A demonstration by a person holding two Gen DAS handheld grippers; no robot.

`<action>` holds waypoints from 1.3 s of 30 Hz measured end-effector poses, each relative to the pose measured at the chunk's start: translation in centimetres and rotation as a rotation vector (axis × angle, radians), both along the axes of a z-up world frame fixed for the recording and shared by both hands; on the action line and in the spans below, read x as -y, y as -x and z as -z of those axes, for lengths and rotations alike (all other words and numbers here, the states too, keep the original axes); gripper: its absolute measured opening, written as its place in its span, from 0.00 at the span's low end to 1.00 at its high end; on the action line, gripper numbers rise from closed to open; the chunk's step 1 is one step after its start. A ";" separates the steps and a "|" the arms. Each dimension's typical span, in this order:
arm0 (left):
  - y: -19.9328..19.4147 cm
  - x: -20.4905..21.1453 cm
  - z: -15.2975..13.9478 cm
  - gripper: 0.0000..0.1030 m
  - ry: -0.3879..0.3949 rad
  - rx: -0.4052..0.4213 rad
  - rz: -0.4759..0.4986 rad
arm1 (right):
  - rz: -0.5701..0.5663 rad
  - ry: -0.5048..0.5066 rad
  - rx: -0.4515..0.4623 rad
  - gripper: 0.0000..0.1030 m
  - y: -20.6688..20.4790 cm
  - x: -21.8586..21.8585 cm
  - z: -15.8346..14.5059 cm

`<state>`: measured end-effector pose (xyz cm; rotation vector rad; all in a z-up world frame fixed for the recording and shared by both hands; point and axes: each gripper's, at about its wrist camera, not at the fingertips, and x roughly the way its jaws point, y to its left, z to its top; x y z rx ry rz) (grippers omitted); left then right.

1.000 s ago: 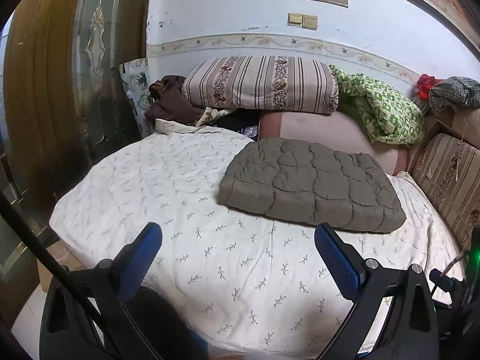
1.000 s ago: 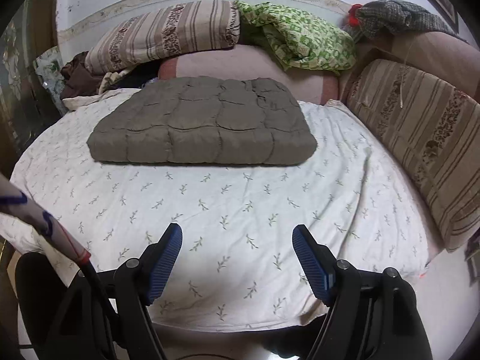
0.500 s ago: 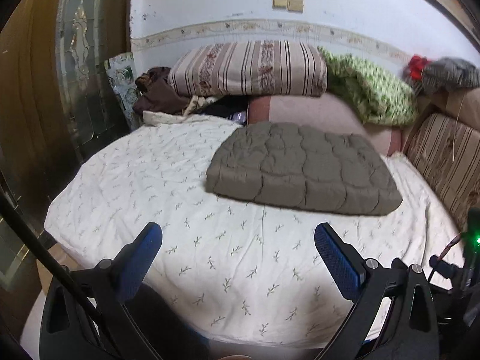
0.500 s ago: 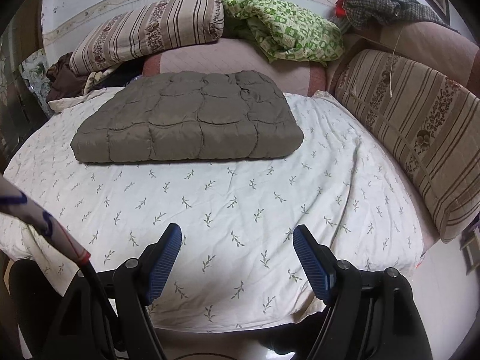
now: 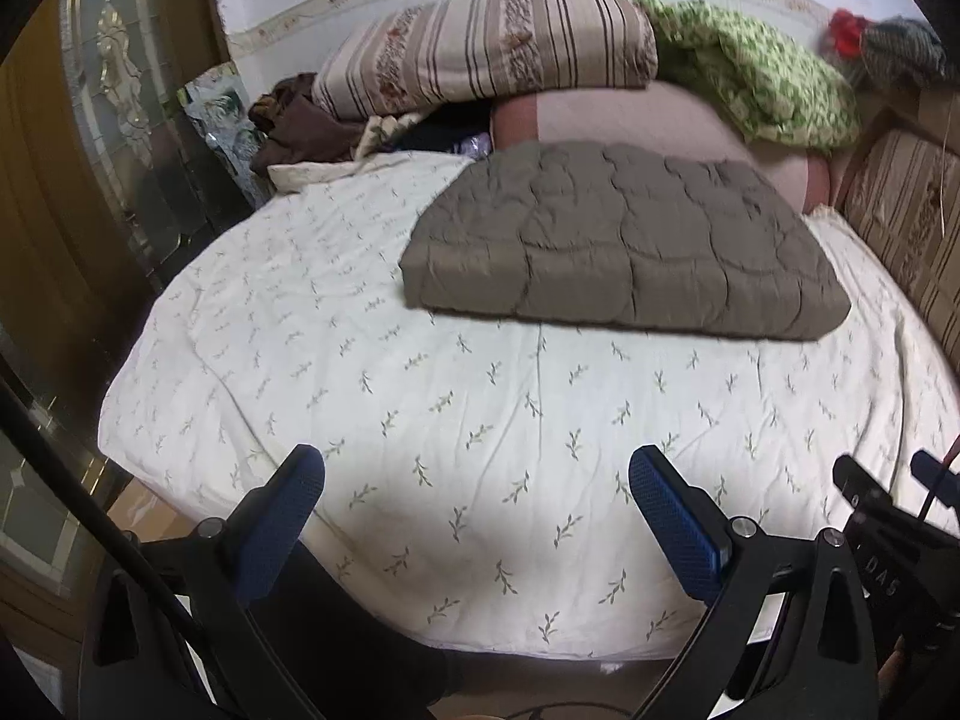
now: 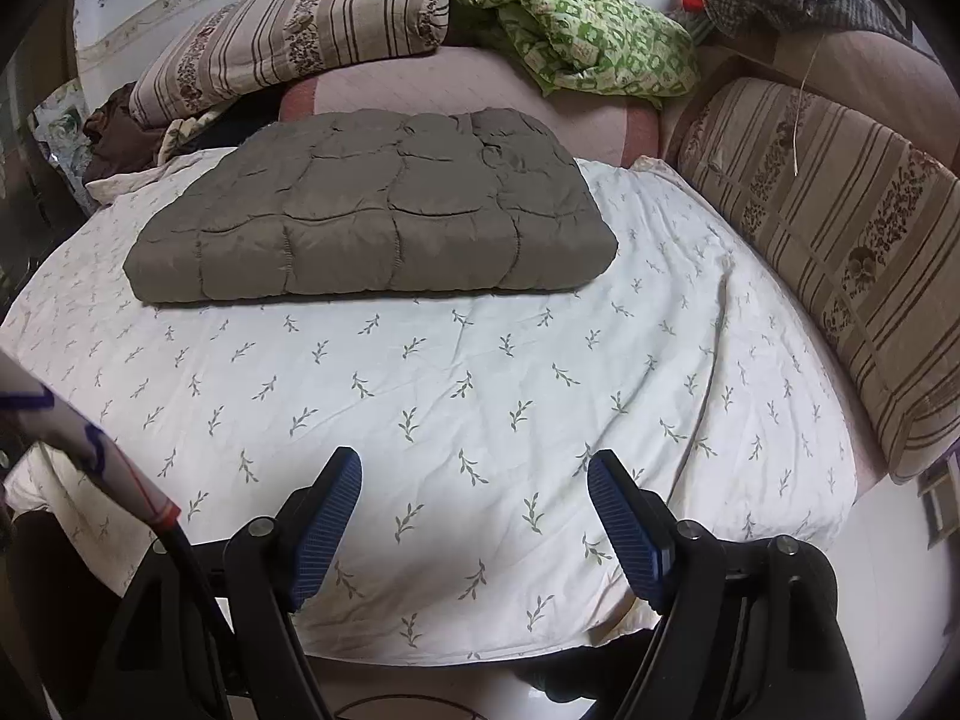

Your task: Fold large clothes

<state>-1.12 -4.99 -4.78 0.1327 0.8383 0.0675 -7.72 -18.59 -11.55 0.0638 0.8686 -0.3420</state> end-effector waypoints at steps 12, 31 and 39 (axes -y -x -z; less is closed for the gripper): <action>-1.0 0.2 1.4 0.98 0.018 -0.060 0.022 | 0.020 0.000 -0.035 0.80 -0.9 0.7 0.8; -1.5 -0.2 2.8 0.98 0.072 -0.123 0.043 | -0.002 0.028 -0.060 0.81 -1.3 0.1 1.3; -1.8 -0.3 3.4 0.98 0.085 -0.148 0.043 | -0.010 0.038 -0.066 0.81 -1.4 -0.1 1.5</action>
